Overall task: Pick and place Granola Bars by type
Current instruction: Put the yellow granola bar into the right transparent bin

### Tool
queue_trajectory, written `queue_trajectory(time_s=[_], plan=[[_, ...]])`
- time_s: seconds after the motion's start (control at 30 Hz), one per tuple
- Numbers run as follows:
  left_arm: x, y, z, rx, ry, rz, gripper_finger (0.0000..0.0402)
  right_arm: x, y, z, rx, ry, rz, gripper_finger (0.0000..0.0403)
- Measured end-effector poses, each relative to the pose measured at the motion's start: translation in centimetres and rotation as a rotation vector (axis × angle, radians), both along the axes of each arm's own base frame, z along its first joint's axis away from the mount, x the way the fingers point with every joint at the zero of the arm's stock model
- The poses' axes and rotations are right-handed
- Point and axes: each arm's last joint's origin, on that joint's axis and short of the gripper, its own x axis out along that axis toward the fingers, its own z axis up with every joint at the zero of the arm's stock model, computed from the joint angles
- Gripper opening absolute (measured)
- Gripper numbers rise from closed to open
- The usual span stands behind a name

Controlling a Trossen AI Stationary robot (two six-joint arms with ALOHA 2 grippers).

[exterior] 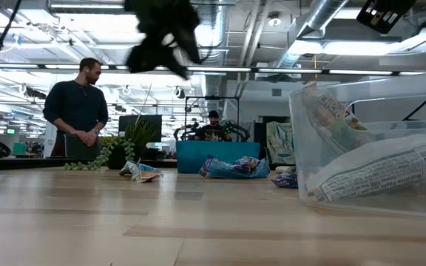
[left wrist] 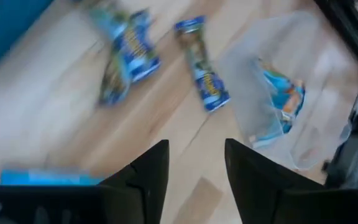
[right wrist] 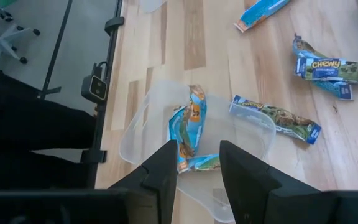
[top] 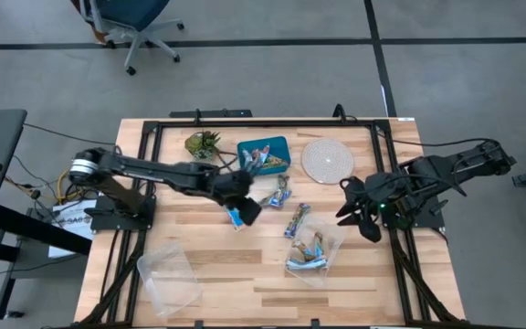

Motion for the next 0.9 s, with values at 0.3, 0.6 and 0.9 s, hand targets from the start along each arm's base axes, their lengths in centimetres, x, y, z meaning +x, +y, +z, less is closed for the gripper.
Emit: queue_trajectory(time_s=[0.3,0.6,0.9], plan=[[-5.1,0.3,-4.9,-0.273,0.218,0.446,0.0221,0.5,-0.5,-0.4,-0.048,0.019,-0.065,0.0111],[-6.3,1.3,-7.7,-0.327,0.274,0.650,0.0239,1.8,-1.0,-1.2,-0.093,0.058,-0.102,0.0111],[-6.3,2.3,-9.5,-0.379,0.206,0.697,0.0228,2.5,-1.1,-1.6,-0.110,0.076,-0.103,0.0111]])
